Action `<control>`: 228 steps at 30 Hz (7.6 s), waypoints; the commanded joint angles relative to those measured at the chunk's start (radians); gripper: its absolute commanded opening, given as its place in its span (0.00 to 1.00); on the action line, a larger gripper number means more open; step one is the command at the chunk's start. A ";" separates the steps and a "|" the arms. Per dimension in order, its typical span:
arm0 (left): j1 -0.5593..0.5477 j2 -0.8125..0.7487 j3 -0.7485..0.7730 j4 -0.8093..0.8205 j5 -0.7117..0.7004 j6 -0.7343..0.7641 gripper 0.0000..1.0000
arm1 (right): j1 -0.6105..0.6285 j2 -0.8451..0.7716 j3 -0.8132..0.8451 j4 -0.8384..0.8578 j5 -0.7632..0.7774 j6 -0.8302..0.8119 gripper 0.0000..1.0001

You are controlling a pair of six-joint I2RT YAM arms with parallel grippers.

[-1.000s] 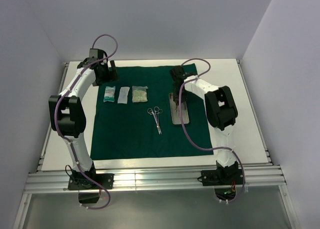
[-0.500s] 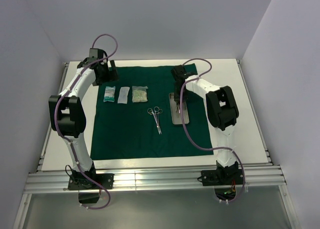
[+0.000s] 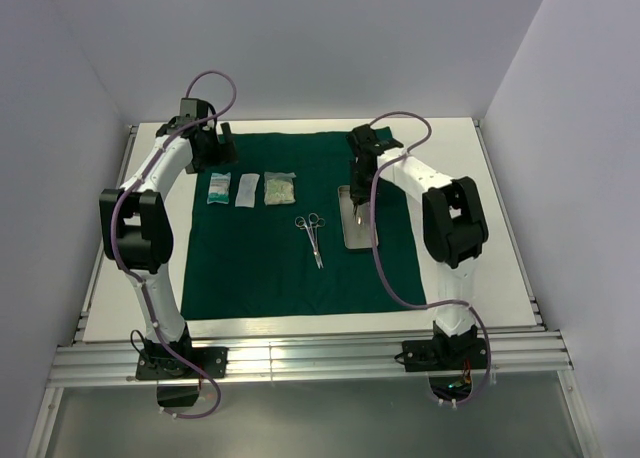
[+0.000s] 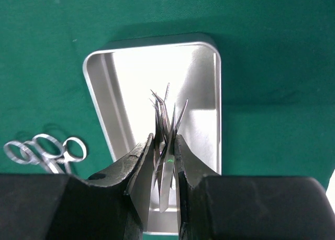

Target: Open and lay out the surgical kit

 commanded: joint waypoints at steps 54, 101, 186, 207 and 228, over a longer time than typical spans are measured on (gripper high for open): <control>0.008 -0.079 -0.023 0.034 0.005 0.061 0.97 | 0.151 -0.159 0.180 0.016 -0.131 0.040 0.55; 0.015 -0.024 0.005 0.014 0.050 0.208 0.99 | -0.187 0.083 0.201 -0.061 -0.053 -0.316 0.00; -0.446 -0.431 -0.655 0.345 0.278 0.274 0.55 | -0.235 -0.684 -0.578 0.195 -0.287 -0.348 0.88; -0.515 -0.111 -0.369 0.200 0.258 0.445 0.47 | -0.250 -0.570 -0.552 0.353 -0.424 -0.196 0.82; -0.516 0.019 -0.279 0.236 0.261 0.459 0.41 | -0.255 -0.575 -0.550 0.336 -0.407 -0.198 0.81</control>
